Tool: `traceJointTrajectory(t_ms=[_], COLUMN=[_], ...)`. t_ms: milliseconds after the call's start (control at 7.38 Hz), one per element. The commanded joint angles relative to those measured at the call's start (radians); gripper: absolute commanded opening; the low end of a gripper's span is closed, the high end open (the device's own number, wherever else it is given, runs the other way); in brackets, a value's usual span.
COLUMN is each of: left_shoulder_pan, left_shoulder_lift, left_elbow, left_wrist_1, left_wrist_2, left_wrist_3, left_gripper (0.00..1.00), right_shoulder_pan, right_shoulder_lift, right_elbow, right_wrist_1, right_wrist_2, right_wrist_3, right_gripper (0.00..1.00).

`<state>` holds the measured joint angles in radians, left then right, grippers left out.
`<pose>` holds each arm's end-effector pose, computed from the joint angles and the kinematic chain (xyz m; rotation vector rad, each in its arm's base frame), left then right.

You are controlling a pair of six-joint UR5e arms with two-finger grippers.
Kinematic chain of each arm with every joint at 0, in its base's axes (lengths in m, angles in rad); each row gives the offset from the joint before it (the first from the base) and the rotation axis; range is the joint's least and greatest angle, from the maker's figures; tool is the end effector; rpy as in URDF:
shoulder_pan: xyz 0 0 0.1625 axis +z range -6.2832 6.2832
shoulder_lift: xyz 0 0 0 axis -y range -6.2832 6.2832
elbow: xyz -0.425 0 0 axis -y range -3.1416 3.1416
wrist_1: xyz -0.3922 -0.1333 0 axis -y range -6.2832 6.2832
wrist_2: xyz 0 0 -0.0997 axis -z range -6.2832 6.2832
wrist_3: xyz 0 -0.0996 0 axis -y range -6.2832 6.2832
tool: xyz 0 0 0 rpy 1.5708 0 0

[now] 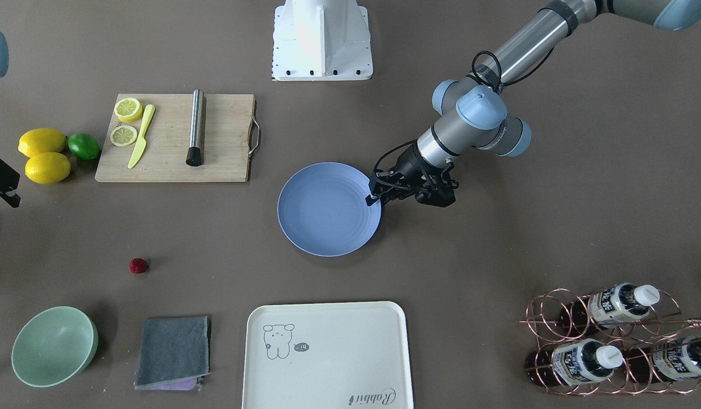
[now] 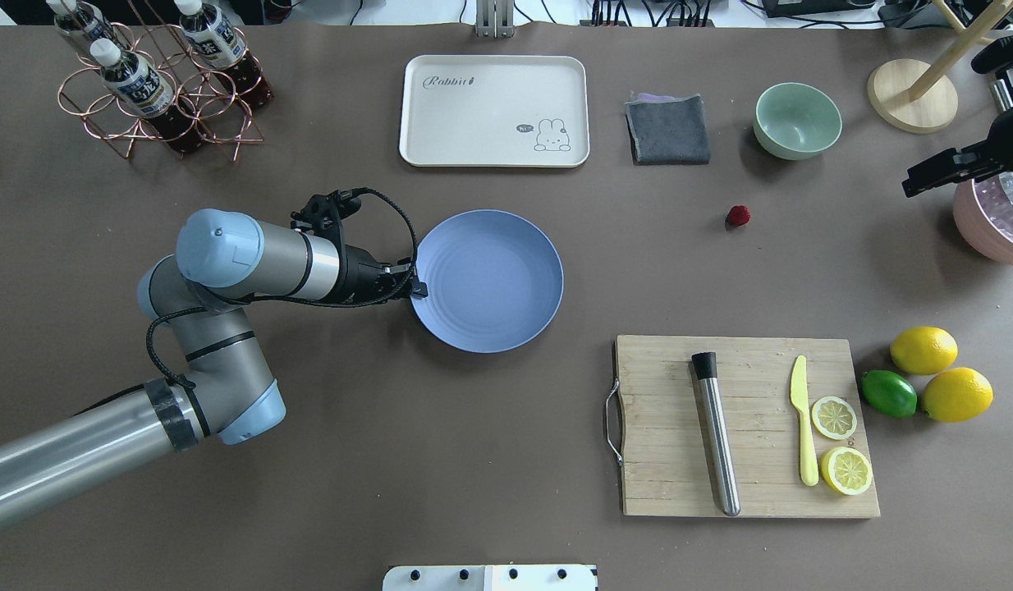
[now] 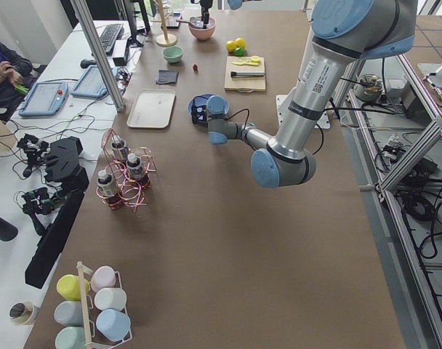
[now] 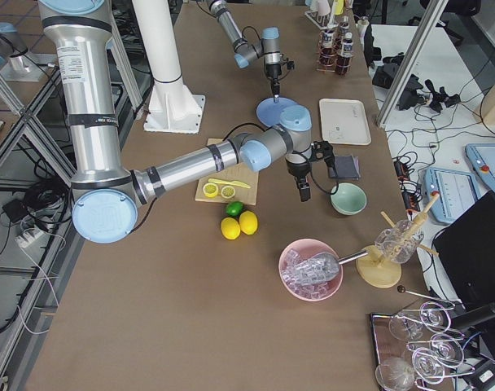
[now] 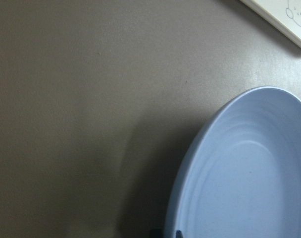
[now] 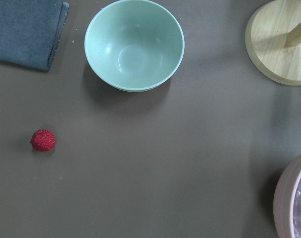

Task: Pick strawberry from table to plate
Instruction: 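Push the blue plate with the left gripper toward the table centre, then withdraw the left gripper while moving the right gripper above the strawberry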

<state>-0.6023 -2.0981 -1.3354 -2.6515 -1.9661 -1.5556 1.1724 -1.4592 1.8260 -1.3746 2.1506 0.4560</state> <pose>0.5224 -0.4744 0.3373 0.0959 1.3882 -0.2184 -0.1378 -0.5303 0.4615 0.2639 -0.7397 -0.1086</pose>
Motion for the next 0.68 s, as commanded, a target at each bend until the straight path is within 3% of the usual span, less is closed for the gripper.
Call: traceJointTrajectory(t_ms=[0,271,542], left_shoulder_pan=[-0.115,-0.264,-0.479], left_shoulder_lift=[0.068,0.178,0.373], left_elbow=[-0.086,-0.198,-0.286], left_wrist_1=[0.049,0.112,0.223], left_wrist_2=[-0.128,-0.259,-0.426], left_wrist_3=[0.003,0.094,0.435], left_gripper=[0.98,0.98,0.98], right_shoulder_pan=[-0.058,-0.144,-0.184], right_shoulder_lift=[0.08,0.143,0.192], right_elbow=[-0.049,-0.092,-0.141], right_wrist_1=[0.003,0.012,0.011], right_wrist_2=[-0.002,-0.014,-0.034], right_wrist_3=[0.123,0.246,0.277], right_gripper=[0.99,0.99,0.98])
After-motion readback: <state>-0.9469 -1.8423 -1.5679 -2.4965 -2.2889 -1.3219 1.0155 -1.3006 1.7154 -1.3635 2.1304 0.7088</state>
